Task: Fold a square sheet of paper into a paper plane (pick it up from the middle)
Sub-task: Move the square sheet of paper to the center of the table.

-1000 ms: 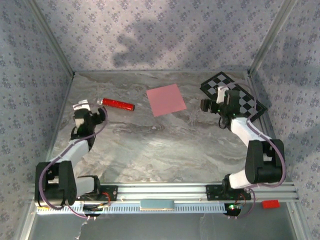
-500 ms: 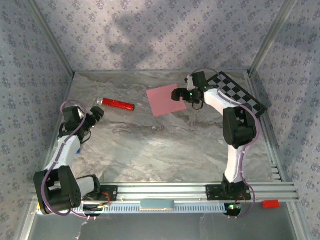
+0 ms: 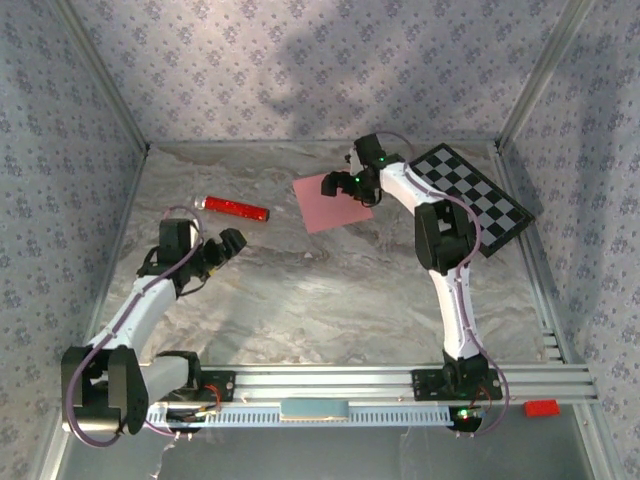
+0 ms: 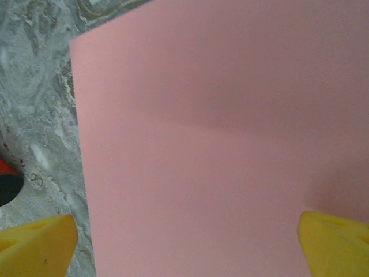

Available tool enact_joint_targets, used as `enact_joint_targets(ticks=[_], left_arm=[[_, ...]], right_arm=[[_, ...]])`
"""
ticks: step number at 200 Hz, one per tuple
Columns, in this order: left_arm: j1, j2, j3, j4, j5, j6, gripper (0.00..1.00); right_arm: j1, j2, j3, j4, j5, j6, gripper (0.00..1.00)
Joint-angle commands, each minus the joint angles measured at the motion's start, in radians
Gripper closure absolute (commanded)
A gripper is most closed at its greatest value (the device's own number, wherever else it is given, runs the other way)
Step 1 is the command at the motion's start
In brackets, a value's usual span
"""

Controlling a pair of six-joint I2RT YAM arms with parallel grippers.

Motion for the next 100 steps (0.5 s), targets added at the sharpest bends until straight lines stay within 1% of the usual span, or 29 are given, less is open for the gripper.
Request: enact_joint_targets(ticks=[1,29,49,80,96,100], left_arm=[[-0.027,-0.002,0.018,-0.019,-0.048,-0.006,0.0],[-0.036,-0.015,0.024,-0.038,-0.053,-0.011,0.0],[-0.036,-0.034,0.023,-0.053,-0.056,-0.014,0.0],[-0.035,-0.082,0.023,-0.086,-0.086,0.005,0.0],[-0.035,-0.107,0.02,-0.106,-0.126,0.006,0.0],[-0.036,-0.113,0.019,-0.113,-0.137,0.004,0.0]], right_arm=[[0.01,0.024,0.027,-0.119,-0.002,0.029,0.0],[0.015,0.009,-0.032,-0.15,0.0,0.036,0.0],[0.026,-0.038,-0.123,-0.144,0.014,0.058,0.0],[0.078,-0.189,-0.373,-0.081,0.077,0.132,0.0],[0.116,-0.276,-0.521,-0.026,0.095,0.2,0.0],[0.134,-0.305,-0.567,0.015,0.102,0.233,0.0]])
